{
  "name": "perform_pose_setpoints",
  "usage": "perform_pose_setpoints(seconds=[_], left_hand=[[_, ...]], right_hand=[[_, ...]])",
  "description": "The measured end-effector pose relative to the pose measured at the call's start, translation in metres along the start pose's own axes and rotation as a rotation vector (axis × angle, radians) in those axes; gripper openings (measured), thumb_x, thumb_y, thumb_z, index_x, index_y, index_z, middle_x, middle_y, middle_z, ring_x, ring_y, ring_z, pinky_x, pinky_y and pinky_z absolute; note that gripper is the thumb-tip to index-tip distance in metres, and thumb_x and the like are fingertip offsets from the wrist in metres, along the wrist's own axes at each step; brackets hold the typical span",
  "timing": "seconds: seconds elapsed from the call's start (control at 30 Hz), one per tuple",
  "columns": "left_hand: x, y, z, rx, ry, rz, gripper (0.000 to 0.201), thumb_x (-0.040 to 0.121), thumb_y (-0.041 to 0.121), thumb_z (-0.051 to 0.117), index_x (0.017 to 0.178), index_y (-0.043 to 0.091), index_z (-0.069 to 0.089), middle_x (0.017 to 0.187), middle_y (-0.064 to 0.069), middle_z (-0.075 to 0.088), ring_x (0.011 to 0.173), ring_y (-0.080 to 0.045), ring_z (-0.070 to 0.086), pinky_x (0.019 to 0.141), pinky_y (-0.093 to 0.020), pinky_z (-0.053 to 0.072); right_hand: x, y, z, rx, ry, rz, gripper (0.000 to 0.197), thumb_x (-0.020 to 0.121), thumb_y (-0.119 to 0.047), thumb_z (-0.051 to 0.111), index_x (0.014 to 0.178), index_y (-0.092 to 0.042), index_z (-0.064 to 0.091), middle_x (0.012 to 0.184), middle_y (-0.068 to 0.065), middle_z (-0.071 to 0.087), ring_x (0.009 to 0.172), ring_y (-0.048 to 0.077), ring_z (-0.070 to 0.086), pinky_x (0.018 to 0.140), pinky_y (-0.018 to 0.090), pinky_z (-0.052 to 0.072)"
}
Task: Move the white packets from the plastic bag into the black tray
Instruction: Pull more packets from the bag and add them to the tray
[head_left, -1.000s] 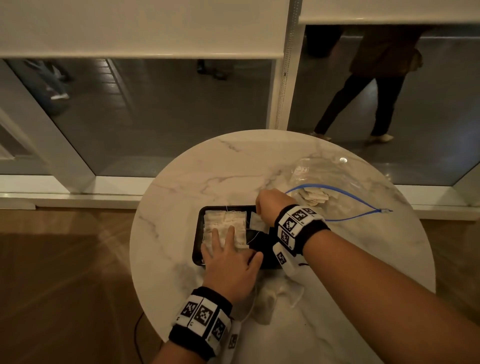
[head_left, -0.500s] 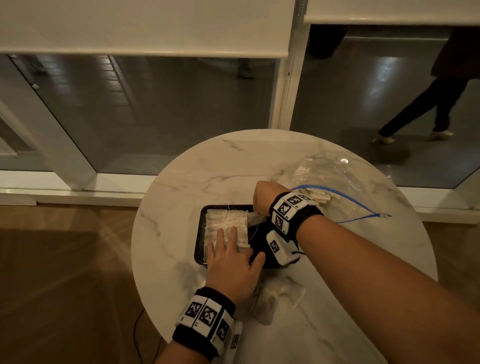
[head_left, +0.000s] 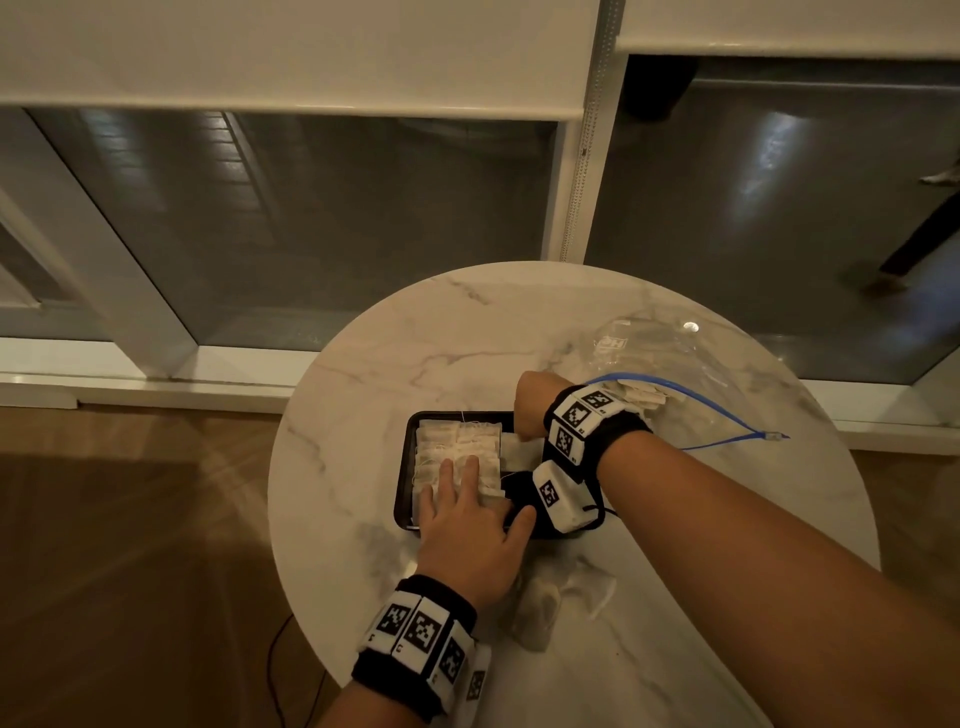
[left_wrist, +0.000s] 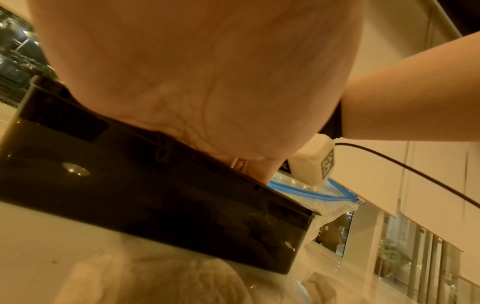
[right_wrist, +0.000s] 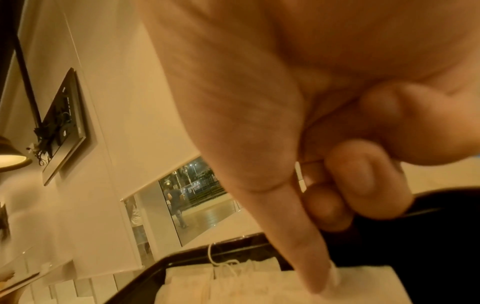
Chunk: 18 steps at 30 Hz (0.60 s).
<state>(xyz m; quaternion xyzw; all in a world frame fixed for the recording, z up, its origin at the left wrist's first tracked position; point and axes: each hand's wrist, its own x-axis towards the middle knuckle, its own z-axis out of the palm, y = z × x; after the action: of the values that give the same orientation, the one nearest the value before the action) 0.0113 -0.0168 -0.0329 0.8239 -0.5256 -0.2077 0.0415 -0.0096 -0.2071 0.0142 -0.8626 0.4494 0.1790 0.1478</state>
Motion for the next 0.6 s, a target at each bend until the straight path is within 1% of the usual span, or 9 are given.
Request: perform_pose_setpoints(seconds=[0.03, 0.2, 0.27, 0.3, 0.37, 0.4, 0.47, 0.6], left_hand=[[0.0, 0.0, 0.0, -0.001, -0.001, 0.001, 0.055, 0.101, 0.065, 0.022, 0.136, 0.042, 0.057, 0.17, -0.004, -0.003, 0.154, -0.031, -0.013, 0.121, -0.051, -0.012], [0.0, -0.001, 0.001, 0.001, 0.004, 0.002, 0.055, 0.101, 0.065, 0.021, 0.137, 0.043, 0.056, 0.17, -0.004, -0.003, 0.154, -0.031, -0.013, 0.121, -0.052, -0.012], [0.0, -0.001, 0.001, 0.004, 0.003, 0.001, 0.055, 0.101, 0.065, 0.021, 0.138, 0.043, 0.055, 0.17, -0.004, -0.003, 0.154, -0.031, -0.013, 0.121, -0.052, -0.012], [0.0, -0.001, 0.001, 0.005, 0.004, 0.0, 0.055, 0.101, 0.065, 0.021, 0.138, 0.043, 0.055, 0.17, -0.004, -0.003, 0.154, -0.031, -0.013, 0.121, -0.052, -0.012], [0.0, 0.0, 0.001, 0.009, 0.005, 0.0, 0.055, 0.101, 0.065, 0.021, 0.138, 0.043, 0.055, 0.17, -0.004, -0.002, 0.154, -0.031, -0.013, 0.121, -0.052, -0.012], [0.0, -0.001, 0.001, 0.012, 0.006, 0.0, 0.055, 0.101, 0.065, 0.021, 0.138, 0.043, 0.055, 0.17, -0.004, -0.002, 0.154, -0.031, -0.013, 0.121, -0.051, -0.012], [0.0, -0.001, 0.002, 0.018, 0.01, 0.001, 0.055, 0.1, 0.065, 0.02, 0.138, 0.044, 0.054, 0.17, -0.004, -0.001, 0.155, -0.031, -0.012, 0.121, -0.051, -0.012], [0.001, -0.002, 0.004, 0.03, 0.013, 0.007, 0.056, 0.1, 0.066, 0.018, 0.139, 0.046, 0.053, 0.17, -0.003, -0.002, 0.154, -0.032, -0.012, 0.121, -0.051, -0.012]], right_hand=[[0.0, 0.0, 0.001, 0.006, 0.014, 0.007, 0.029, 0.088, -0.017, 0.068, 0.068, -0.012, 0.048, 0.072, 0.005, 0.056, 0.06, 0.02, 0.053, 0.062, 0.03, 0.048], [-0.005, 0.001, 0.001, 0.075, 0.037, 0.032, 0.025, 0.089, -0.015, 0.067, 0.069, -0.011, 0.052, 0.068, 0.005, 0.056, 0.078, 0.027, 0.065, 0.065, 0.031, 0.052], [-0.007, 0.002, 0.001, 0.109, 0.04, 0.031, 0.021, 0.089, -0.015, 0.069, 0.072, -0.01, 0.057, 0.072, 0.006, 0.061, 0.083, 0.028, 0.07, 0.066, 0.031, 0.055], [-0.007, 0.002, 0.0, 0.124, 0.04, 0.025, 0.016, 0.089, -0.015, 0.07, 0.076, -0.009, 0.061, 0.077, 0.007, 0.064, 0.085, 0.028, 0.071, 0.068, 0.032, 0.056], [-0.008, 0.002, -0.003, 0.172, 0.057, 0.002, 0.009, 0.088, -0.014, 0.069, 0.09, -0.005, 0.07, 0.088, 0.01, 0.071, 0.084, 0.03, 0.072, 0.076, 0.037, 0.061], [-0.008, 0.003, -0.004, 0.194, 0.074, -0.009, 0.011, 0.088, -0.012, 0.068, 0.095, -0.005, 0.071, 0.09, 0.011, 0.072, 0.083, 0.03, 0.072, 0.077, 0.04, 0.062], [-0.01, 0.003, -0.008, 0.224, 0.112, -0.018, 0.012, 0.087, -0.012, 0.067, 0.096, -0.007, 0.071, 0.09, 0.011, 0.072, 0.079, 0.029, 0.072, 0.076, 0.041, 0.063], [-0.02, 0.008, -0.017, 0.322, 0.183, -0.014, 0.011, 0.087, -0.017, 0.066, 0.093, -0.009, 0.072, 0.082, 0.007, 0.072, 0.071, 0.025, 0.072, 0.073, 0.038, 0.063]])
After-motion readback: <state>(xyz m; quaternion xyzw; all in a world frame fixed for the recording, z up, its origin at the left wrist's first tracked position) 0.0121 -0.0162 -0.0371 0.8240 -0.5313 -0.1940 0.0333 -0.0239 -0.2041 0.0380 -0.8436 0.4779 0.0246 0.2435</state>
